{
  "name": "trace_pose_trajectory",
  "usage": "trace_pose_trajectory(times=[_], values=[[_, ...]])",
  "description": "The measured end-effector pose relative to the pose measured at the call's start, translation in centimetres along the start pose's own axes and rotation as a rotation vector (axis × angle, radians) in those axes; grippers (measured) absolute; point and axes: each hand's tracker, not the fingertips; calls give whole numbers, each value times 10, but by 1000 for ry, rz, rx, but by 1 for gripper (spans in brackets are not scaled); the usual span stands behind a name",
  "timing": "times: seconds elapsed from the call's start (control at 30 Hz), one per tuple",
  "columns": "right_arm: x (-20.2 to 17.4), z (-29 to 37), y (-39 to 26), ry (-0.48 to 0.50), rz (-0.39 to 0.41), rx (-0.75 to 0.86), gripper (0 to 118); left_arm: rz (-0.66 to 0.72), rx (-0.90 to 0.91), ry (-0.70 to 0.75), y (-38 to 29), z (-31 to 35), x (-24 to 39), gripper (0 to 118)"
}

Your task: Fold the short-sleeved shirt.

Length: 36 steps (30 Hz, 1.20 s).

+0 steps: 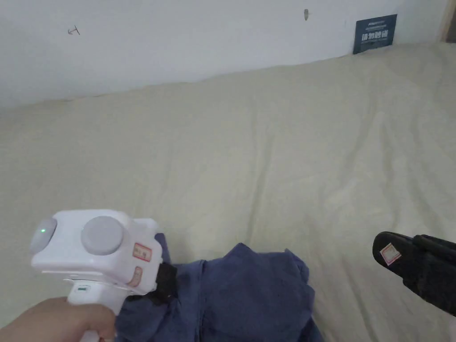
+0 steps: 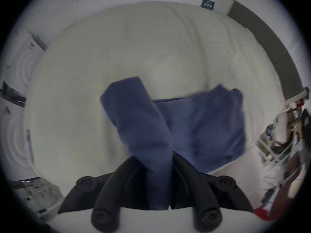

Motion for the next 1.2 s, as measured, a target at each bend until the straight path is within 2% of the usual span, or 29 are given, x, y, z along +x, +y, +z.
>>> trace_pose_trajectory(times=[0.17,0.27,0.37,0.4,0.43,0.47,0.57,0.7,0.77,0.8,0.83,0.87,0.9,0.93,1.0,1.07,1.13,1.2], values=[[7,17,-4,-20,-14,3,2,34,-58,-241,29,-39,64,12],[14,26,-5,-41,-19,2,2,48,-78,-288,41,-60,90,14],[21,32,-4,-62,-39,9,2,106,-101,-407,47,-72,102,48],[23,34,-4,-62,-52,12,2,165,-109,-484,47,-74,103,48],[25,35,-4,-59,-63,15,2,202,-125,-539,46,-74,102,84],[27,36,-5,-56,-74,21,2,242,-130,-622,42,-69,105,98],[30,36,-5,-52,-93,31,2,256,-89,-734,37,-51,100,99],[31,35,-6,-43,-102,38,2,118,91,-667,29,-8,80,99],[30,36,-6,-42,-98,43,2,105,176,-528,16,10,78,99],[30,36,-7,-42,-96,43,2,112,177,-439,12,10,78,97],[30,35,-7,-41,-96,42,2,129,144,-395,8,7,79,86],[31,35,-8,-40,-97,41,2,130,128,-375,9,-2,75,61],[31,35,-9,-38,-100,39,2,117,122,-413,9,-15,76,22],[32,34,-10,-35,-104,36,2,93,82,-453,9,-29,80,0],[32,34,-11,-35,-111,27,2,106,-35,-488,11,-67,88,0],[32,34,-11,-32,-109,18,2,119,-35,-491,9,-92,101,0],[30,36,-11,-44,-82,12,2,65,-72,-531,12,-105,115,0],[29,37,-9,-65,-49,7,2,57,-117,-474,14,-123,130,0]])
